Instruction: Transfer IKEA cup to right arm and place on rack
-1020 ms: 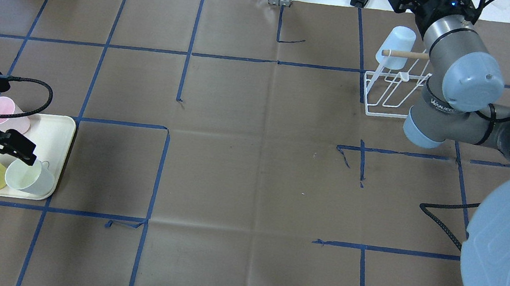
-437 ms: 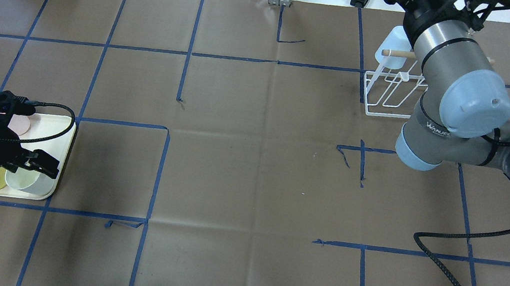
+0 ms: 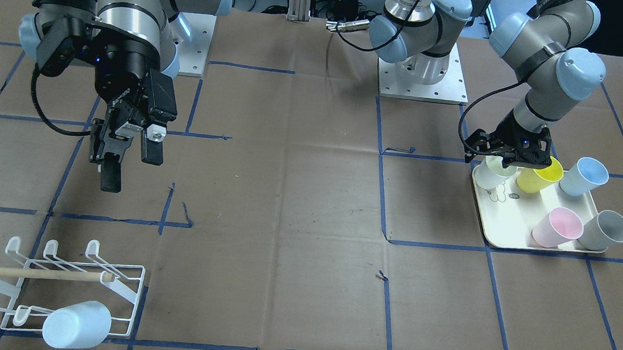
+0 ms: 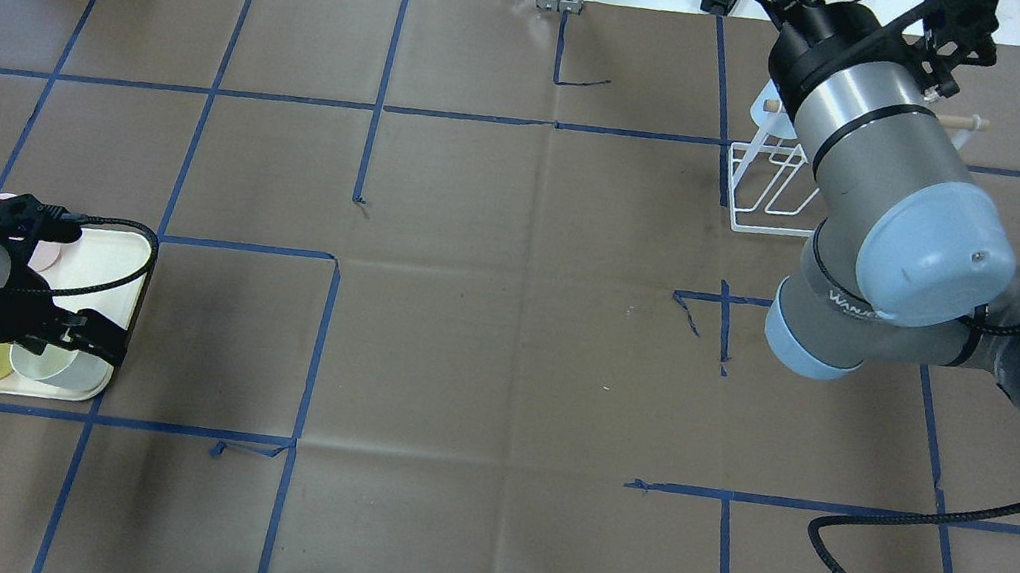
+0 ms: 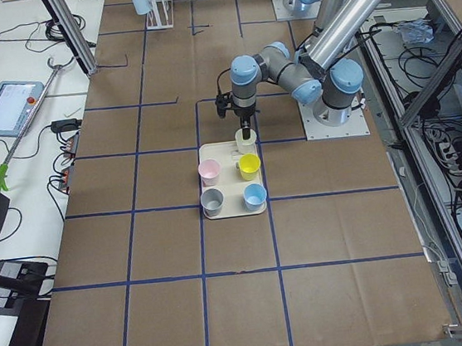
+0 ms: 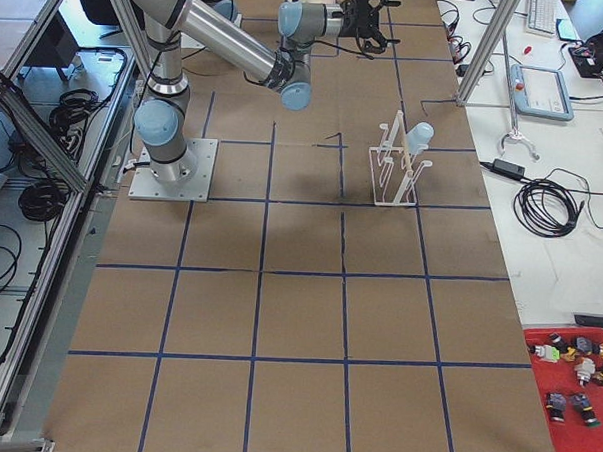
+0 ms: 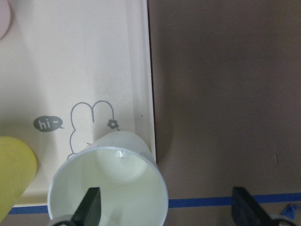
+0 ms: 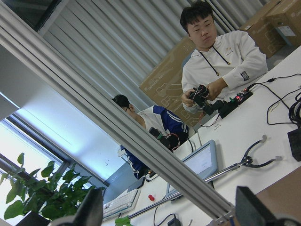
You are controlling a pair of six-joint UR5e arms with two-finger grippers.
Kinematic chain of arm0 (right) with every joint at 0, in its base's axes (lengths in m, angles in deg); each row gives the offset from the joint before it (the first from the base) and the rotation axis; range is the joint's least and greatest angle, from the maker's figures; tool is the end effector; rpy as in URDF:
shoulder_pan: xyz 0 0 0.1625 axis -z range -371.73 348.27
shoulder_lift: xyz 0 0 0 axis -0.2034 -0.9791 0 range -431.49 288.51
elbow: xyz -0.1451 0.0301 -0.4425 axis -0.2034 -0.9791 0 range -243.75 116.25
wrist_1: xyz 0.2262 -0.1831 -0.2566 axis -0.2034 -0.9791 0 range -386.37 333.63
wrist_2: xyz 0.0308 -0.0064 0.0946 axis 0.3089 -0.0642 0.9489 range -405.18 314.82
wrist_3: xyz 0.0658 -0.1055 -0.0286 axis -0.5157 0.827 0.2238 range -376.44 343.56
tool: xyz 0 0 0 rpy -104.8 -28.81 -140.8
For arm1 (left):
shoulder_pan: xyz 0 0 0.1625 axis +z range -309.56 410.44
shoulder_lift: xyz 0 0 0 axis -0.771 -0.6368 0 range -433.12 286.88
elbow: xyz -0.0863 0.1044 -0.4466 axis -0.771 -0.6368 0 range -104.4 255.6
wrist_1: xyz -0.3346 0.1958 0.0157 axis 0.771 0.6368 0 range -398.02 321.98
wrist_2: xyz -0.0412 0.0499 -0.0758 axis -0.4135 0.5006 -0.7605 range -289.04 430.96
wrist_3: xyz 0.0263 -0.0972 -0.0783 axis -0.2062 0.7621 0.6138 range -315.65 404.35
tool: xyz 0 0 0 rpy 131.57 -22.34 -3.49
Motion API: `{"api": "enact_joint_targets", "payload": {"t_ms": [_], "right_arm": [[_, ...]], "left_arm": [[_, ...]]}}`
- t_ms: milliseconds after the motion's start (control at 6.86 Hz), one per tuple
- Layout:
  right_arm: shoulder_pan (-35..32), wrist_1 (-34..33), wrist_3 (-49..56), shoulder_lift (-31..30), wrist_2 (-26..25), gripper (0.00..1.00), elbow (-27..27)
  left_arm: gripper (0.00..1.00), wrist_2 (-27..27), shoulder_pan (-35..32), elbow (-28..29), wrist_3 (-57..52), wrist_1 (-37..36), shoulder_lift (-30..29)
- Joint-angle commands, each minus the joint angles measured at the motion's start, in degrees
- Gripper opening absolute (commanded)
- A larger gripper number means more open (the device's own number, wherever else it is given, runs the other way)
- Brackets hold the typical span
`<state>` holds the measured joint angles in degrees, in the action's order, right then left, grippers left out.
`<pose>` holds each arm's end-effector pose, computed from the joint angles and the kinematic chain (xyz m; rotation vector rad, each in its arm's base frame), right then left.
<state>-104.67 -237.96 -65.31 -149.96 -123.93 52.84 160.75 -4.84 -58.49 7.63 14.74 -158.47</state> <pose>0.1844 -0.5068 0.4796 0.5934 1.8326 -1.4572 0.0827 -0.3543 0.2650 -0.0544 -3.1156 -0.0452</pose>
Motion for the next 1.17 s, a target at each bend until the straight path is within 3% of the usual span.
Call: {"api": "enact_joint_targets", "payload": {"t_ms": [0, 437, 583, 874, 1020], "right_arm": [[-2.4, -2.2, -17.7, -0.2, -0.1, 1.00, 1.4], [-3.0, -4.9, -37.2, 0.2, -0.1, 1.00, 2.9], [-3.0, -4.9, -39.5, 0.2, -0.3, 1.00, 2.9], [-3.0, -4.9, -39.6, 0.2, -0.6, 1.00, 4.0], [-2.9, -4.9, -39.6, 0.2, -0.7, 1.00, 4.0]], "left_arm": [[0.76, 1.3, 0.0, 0.1, -0.4, -1.6, -0.8], [0.07, 1.9, 0.0, 0.4, -0.3, -1.7, -1.1], [0.00, 2.0, 0.0, 0.6, -0.5, -1.7, -0.9], [0.00, 1.8, -0.1, 2.9, -0.3, -1.2, 0.2], [0.00, 1.7, -0.7, 7.0, -0.1, 0.7, 0.1]]}}
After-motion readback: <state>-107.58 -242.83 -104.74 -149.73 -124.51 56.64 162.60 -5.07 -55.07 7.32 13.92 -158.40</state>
